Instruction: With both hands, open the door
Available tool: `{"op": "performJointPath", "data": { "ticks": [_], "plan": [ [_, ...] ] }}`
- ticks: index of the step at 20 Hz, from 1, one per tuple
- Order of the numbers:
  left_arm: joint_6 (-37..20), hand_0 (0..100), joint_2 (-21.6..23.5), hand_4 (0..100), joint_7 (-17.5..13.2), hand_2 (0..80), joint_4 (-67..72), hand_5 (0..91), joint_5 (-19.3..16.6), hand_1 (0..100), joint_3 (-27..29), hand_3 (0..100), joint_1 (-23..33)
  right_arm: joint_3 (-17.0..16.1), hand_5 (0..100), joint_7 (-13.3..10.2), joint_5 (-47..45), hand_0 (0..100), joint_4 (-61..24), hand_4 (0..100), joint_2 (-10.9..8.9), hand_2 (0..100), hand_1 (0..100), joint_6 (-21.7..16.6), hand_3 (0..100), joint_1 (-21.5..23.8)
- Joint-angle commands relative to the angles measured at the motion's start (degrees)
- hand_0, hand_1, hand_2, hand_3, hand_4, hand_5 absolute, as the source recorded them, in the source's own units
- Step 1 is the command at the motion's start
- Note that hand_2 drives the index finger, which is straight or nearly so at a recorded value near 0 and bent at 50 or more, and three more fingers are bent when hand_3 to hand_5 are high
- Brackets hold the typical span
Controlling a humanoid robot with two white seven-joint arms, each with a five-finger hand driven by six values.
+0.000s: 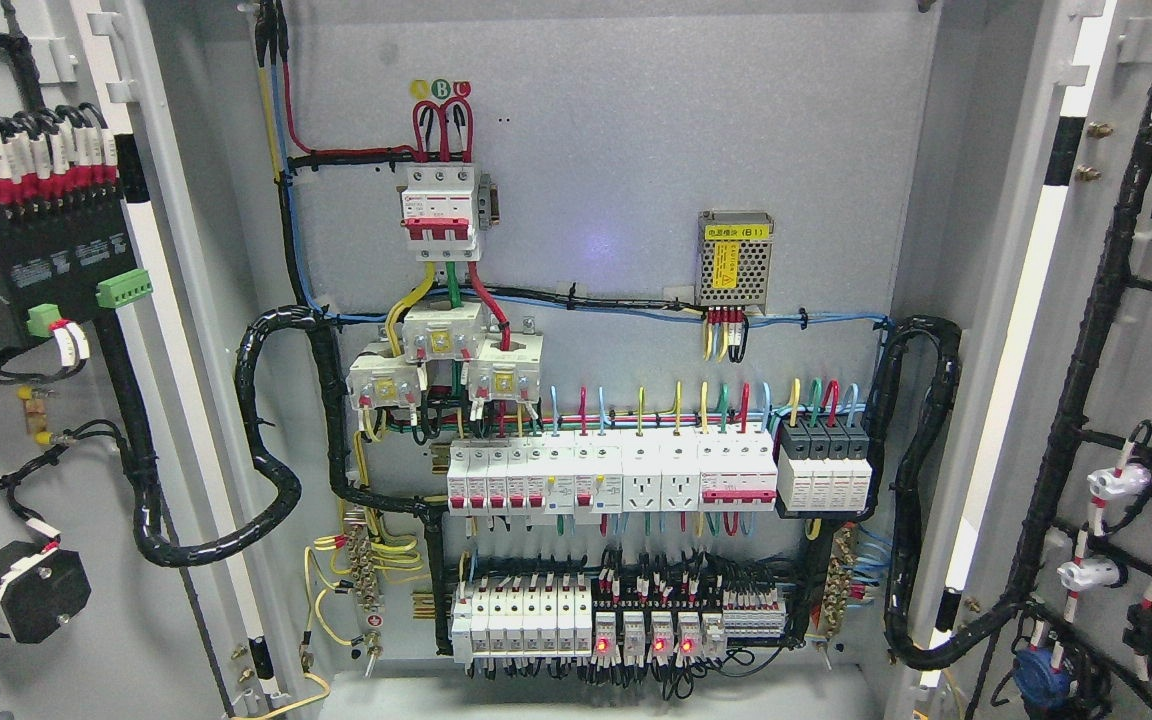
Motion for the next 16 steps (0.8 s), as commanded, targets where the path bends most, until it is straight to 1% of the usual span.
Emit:
{"op": "performJointPath", "data": {
  "ticks": [1, 4, 8, 10, 12, 16],
  "plan": [
    [0.25, 0, 1.77, 0, 0.38, 0.0, 2.37, 0.0, 1.46, 0, 5.71, 0, -0.91, -2.23, 0, -0.08, 0.02, 19, 2.67, 0, 2.25, 0, 0, 0.01, 0, -0.03],
    [0.25, 0, 2.12, 0, 0.38, 0.0, 3.16, 0.0, 1.54, 0, 5.79, 0, -1.35, -2.85, 0, -0.08, -0.07, 19, 3.38, 0, 2.69, 0, 0, 0.01, 0, -0.12],
    [0.60, 0, 2.30, 0, 0.38, 0.0, 5.26, 0.0, 2.68, 0, 5.79, 0, -2.40, -3.37, 0, -0.08, -0.07, 19, 3.47, 0, 2.69, 0, 0, 0.01, 0, -0.12],
    [1.82, 0, 2.74, 0, 0.38, 0.0, 5.88, 0.0, 3.30, 0, 5.88, 0, -2.84, -3.64, 0, -0.08, -0.07, 19, 3.55, 0, 2.86, 0, 0, 0.01, 0, -0.12],
    [3.58, 0, 2.82, 0, 0.38, 0.0, 6.24, 0.0, 4.53, 0, 6.23, 0, -3.54, -3.73, 0, -0.08, 0.02, 19, 3.56, 0, 3.48, 0, 0, 0.01, 0, -0.12],
    [4.29, 0, 3.35, 0, 0.38, 0.0, 7.11, 0.0, 5.59, 0, 7.29, 0, -3.90, -3.55, 0, -0.08, -0.07, 19, 3.47, 0, 3.30, 0, 0, 0.01, 0, -0.21]
  ]
}}
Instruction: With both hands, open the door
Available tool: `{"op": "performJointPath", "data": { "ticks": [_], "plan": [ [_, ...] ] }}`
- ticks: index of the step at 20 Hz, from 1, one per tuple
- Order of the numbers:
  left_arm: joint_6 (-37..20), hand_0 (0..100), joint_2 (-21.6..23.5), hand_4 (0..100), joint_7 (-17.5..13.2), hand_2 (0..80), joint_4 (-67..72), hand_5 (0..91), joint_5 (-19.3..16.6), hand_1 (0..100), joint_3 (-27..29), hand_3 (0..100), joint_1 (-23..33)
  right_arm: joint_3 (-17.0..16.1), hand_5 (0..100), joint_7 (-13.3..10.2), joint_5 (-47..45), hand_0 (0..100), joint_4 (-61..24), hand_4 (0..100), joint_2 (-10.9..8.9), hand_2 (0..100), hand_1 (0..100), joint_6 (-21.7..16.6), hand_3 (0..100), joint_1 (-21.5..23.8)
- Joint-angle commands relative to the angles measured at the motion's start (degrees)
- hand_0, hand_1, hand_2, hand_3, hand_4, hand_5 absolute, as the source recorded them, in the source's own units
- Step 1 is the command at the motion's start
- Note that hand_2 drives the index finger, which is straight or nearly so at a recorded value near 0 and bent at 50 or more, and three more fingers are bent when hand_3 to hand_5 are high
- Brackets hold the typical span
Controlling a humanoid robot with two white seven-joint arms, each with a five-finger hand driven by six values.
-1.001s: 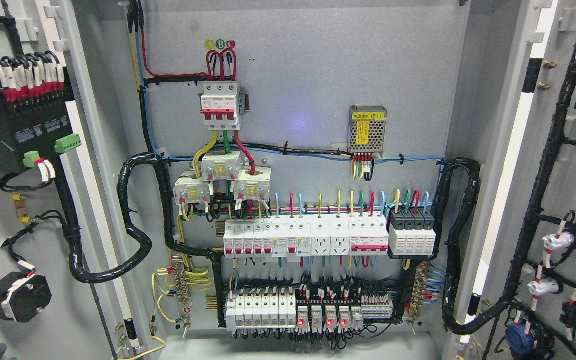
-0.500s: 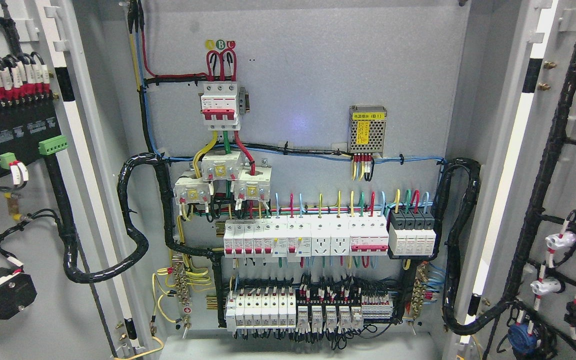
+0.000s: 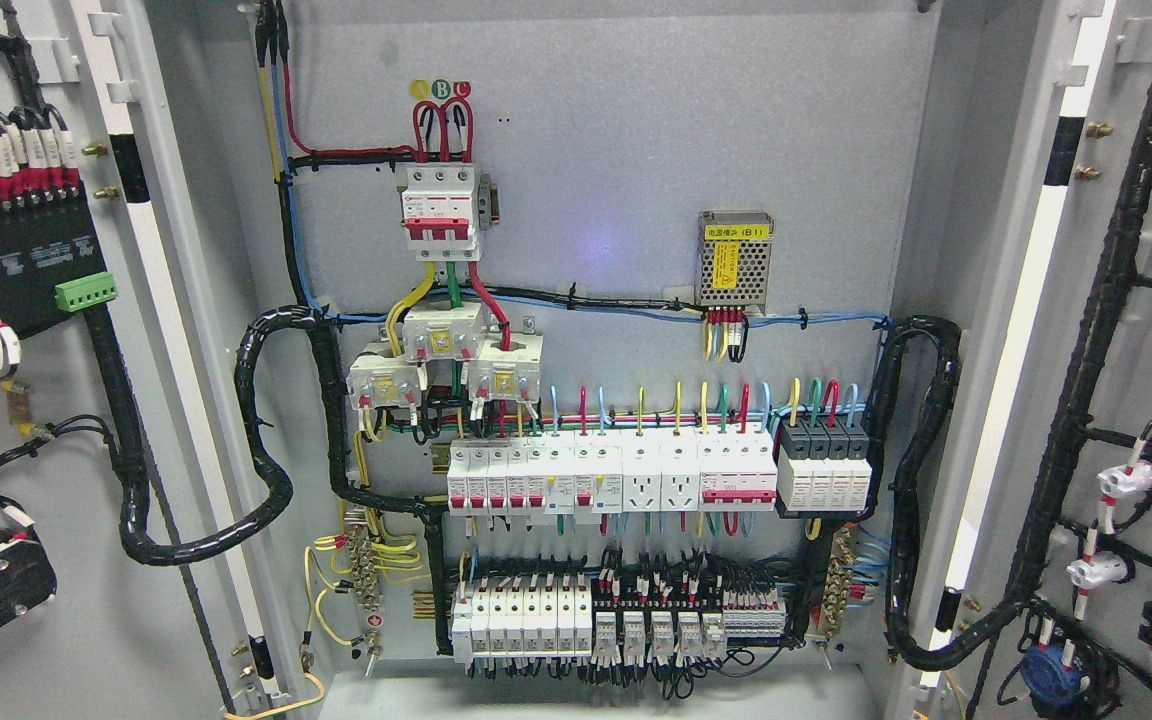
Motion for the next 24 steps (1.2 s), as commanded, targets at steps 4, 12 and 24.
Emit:
{"op": "performJointPath", "data": {
  "ticks": [4, 12, 24],
  "plan": [
    [0.59, 0, 2.00, 0, 0.02, 0.0, 4.29, 0.0, 2.10, 0, 2.57, 0, -1.02, -0.36, 0, -0.03, 0.04, 19, 0.40, 0, 0.27, 0, 0, 0.03, 0, -0.09],
    [0.68, 0, 2.79, 0, 0.02, 0.0, 5.60, 0.0, 2.81, 0, 2.48, 0, -2.07, 0.79, 0, -0.03, 0.04, 19, -0.31, 0, -1.93, 0, 0, -0.32, 0, 0.18],
    [1.29, 0, 3.76, 0, 0.02, 0.0, 7.54, 0.0, 3.87, 0, 2.22, 0, -3.31, 3.60, 0, -0.03, 0.13, 19, -2.86, 0, -5.44, 0, 0, -2.60, 0, 0.44]
  ]
}}
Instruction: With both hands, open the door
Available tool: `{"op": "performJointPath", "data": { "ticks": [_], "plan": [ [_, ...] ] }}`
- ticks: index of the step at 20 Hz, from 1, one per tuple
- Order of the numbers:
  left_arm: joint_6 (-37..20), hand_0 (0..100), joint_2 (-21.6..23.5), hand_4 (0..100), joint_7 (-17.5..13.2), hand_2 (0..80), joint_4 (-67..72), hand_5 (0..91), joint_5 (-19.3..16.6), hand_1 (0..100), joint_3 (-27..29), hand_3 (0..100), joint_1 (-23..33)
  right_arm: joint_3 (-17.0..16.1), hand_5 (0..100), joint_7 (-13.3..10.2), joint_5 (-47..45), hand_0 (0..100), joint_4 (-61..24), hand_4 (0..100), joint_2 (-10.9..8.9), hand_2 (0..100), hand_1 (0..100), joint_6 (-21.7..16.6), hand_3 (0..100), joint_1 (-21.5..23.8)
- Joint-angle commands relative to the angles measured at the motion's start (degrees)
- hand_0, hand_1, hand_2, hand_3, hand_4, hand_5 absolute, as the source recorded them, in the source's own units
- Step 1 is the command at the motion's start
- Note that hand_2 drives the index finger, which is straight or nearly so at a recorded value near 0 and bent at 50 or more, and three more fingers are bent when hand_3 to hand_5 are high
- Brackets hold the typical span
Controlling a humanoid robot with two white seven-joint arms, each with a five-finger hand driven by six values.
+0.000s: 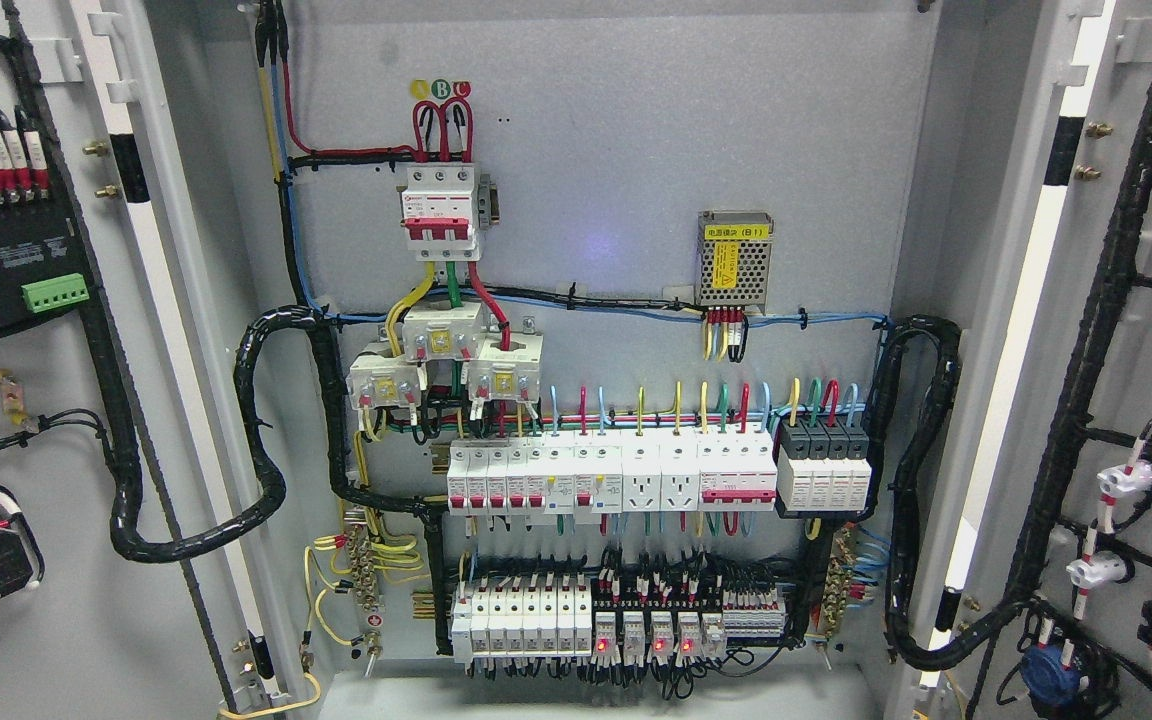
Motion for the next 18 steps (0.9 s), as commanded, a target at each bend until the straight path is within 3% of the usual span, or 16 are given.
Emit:
{"op": "performJointPath", "data": {
  "ticks": [1, 8, 15, 18],
  "plan": [
    [-0.07, 0, 1.09, 0, 0.00, 0.0, 1.36, 0.0, 0.55, 0, -0.01, 0, -0.33, 2.45, 0, 0.08, 0.08, 19, -1.62, 0, -3.06, 0, 0, -1.49, 0, 0.11],
    [-0.07, 0, 1.10, 0, -0.09, 0.0, -3.12, 0.0, 0.28, 0, -1.33, 0, 0.98, 8.15, 0, 0.17, 0.26, 19, -1.88, 0, -5.78, 0, 0, -2.47, 0, 0.11],
    [-0.07, 0, 0.48, 0, 0.00, 0.0, -6.29, 0.0, -0.33, 0, -10.19, 0, 1.95, 16.94, 0, 0.61, 1.05, 19, -1.62, 0, -7.37, 0, 0, -2.47, 0, 0.11],
    [-0.25, 0, 0.04, 0, 0.00, 0.0, -6.20, 0.0, -2.26, 0, -14.33, 0, 2.13, 20.11, 0, 0.61, 1.57, 19, -1.27, 0, -7.37, 0, 0, -2.38, 0, 0.11]
  ]
}}
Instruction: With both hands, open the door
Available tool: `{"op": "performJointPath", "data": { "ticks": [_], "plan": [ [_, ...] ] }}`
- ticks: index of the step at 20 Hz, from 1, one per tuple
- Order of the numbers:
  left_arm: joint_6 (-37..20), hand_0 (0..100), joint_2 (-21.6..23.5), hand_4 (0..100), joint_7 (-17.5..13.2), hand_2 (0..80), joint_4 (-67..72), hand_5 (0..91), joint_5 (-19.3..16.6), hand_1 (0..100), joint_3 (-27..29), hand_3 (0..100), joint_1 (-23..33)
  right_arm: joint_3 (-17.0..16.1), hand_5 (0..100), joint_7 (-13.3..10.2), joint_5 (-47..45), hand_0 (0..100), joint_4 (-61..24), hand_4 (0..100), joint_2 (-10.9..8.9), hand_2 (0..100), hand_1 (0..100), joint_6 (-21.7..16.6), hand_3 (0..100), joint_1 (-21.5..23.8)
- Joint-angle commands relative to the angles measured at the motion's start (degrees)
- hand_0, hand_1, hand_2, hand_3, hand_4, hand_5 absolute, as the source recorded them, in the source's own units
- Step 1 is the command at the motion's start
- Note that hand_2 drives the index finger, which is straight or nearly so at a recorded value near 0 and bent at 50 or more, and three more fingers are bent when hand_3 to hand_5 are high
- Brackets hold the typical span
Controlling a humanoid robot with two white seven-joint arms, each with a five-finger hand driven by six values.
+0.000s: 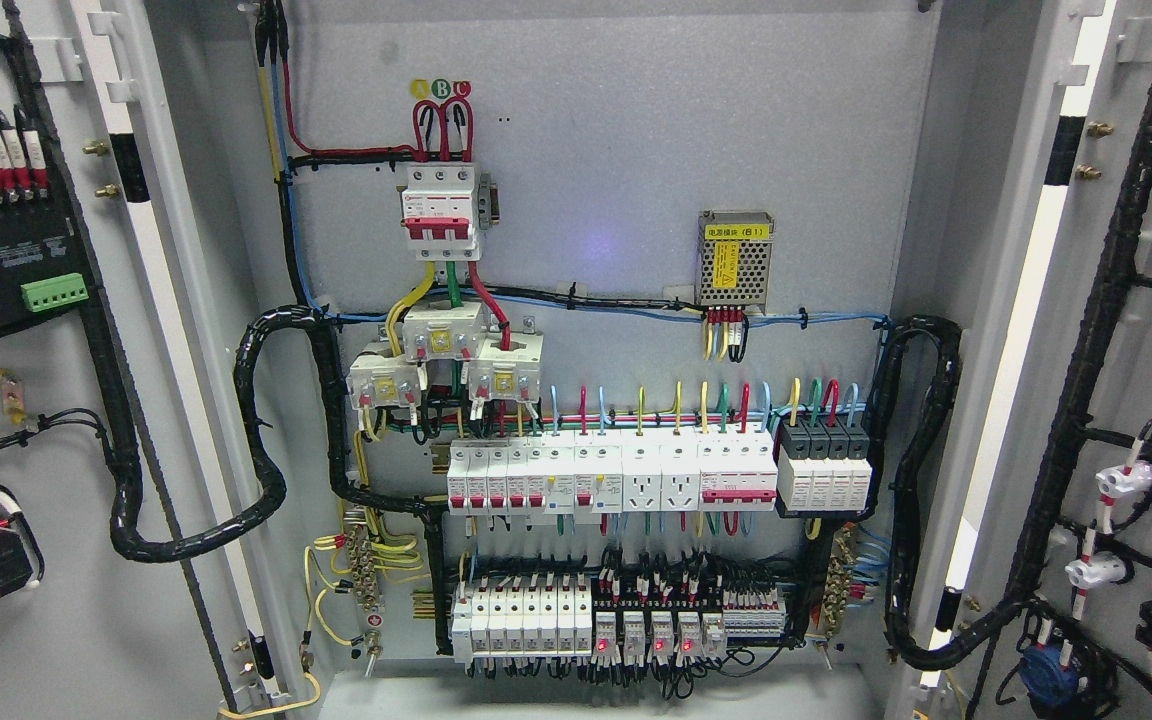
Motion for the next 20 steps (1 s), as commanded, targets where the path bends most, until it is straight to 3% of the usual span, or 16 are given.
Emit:
{"op": "performJointPath", "data": {
  "ticks": [1, 6, 13, 17, 20],
  "plan": [
    [-0.36, 0, -0.93, 0, -0.22, 0.0, -2.70, 0.0, -2.53, 0, -10.14, 0, 0.88, 11.24, 0, 0.12, 2.29, 19, 0.17, 0, -2.26, 0, 0, 0.06, 0, 0.35],
    [-0.63, 0, -3.83, 0, -0.22, 0.0, -2.27, 0.0, -7.89, 0, -16.03, 0, 2.82, 15.37, 0, 0.03, 12.31, 19, 2.63, 0, -1.29, 0, 0, 0.06, 0, 0.97],
    [-0.54, 0, -8.66, 0, -0.39, 0.0, 6.76, 0.0, -13.43, 0, -22.28, 0, 7.04, 23.46, 0, -0.14, 13.90, 19, 13.86, 0, -1.12, 0, 0, 0.06, 0, 0.80],
    [-0.28, 0, -10.95, 0, -0.48, 0.0, 16.79, 0.0, -13.79, 0, -23.34, 0, 7.48, 25.57, 0, -0.14, 16.19, 19, 24.14, 0, 1.51, 0, 0, 0.06, 0, 0.27],
    [-0.19, 0, -11.39, 0, -0.48, 0.0, 22.94, 0.0, -13.79, 0, -24.48, 0, 7.48, 26.02, 0, 0.03, 16.63, 19, 33.19, 0, 4.59, 0, 0, 0.06, 0, -1.22]
  ]
}}
